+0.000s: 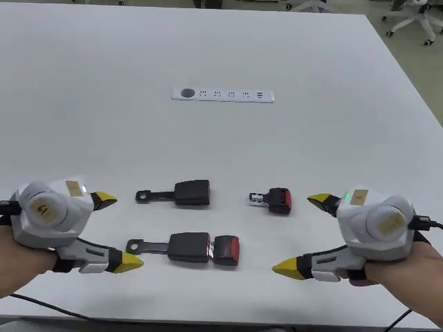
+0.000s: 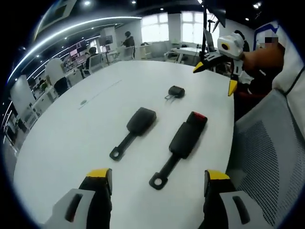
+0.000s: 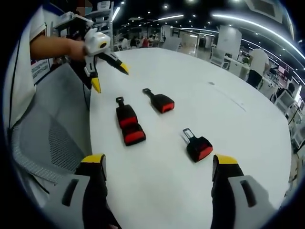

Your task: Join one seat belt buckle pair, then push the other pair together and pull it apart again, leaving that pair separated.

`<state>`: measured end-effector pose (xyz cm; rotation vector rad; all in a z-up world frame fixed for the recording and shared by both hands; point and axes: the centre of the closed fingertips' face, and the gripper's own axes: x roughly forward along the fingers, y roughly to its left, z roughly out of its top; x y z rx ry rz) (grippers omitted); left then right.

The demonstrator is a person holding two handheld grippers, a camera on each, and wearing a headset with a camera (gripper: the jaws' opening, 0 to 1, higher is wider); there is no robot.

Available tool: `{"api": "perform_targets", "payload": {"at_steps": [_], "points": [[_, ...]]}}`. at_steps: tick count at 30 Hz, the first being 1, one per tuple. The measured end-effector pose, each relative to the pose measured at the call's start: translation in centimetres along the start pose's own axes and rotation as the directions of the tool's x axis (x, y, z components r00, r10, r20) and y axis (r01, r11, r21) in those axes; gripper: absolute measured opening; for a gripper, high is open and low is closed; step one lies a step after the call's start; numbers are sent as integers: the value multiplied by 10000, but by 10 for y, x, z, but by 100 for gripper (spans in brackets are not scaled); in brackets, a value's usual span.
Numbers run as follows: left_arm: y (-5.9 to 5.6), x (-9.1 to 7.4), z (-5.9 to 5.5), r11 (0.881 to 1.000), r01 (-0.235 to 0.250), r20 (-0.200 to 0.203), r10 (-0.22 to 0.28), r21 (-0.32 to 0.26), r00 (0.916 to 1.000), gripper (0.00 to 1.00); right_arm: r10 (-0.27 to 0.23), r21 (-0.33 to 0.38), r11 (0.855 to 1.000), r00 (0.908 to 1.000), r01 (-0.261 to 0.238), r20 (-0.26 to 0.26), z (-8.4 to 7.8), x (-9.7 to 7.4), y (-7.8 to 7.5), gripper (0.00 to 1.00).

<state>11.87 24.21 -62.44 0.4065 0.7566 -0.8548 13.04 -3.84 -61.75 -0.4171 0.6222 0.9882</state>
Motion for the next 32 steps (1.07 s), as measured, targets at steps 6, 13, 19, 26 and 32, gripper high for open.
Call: {"api": "perform_targets", "payload": {"at_steps": [6, 13, 19, 26, 32], "points": [[6, -15, -15, 9968, -451, 103, 458, -662, 9989, 89, -401, 424, 9983, 9992, 399, 37, -5, -4, -4, 100], [5, -17, -26, 9927, -502, -88, 495, -1098, 9987, 100, -506, 754, 9958, 9987, 513, -117, -17, -10, 3, 100], [1, -16, -32, 9888, -583, -63, 580, -1376, 9983, 100, -684, 866, 9939, 9977, 678, 30, -14, -13, 4, 100], [2, -23, -29, 9861, -687, 333, 745, -1510, 9967, 100, -713, 1136, 9911, 9973, 692, 148, -12, -12, 10, 100], [-1, -23, -23, 9882, -700, 422, 764, -1365, 9962, 100, -701, 1074, 9919, 9974, 679, 169, -8, -12, 15, 100]]}}
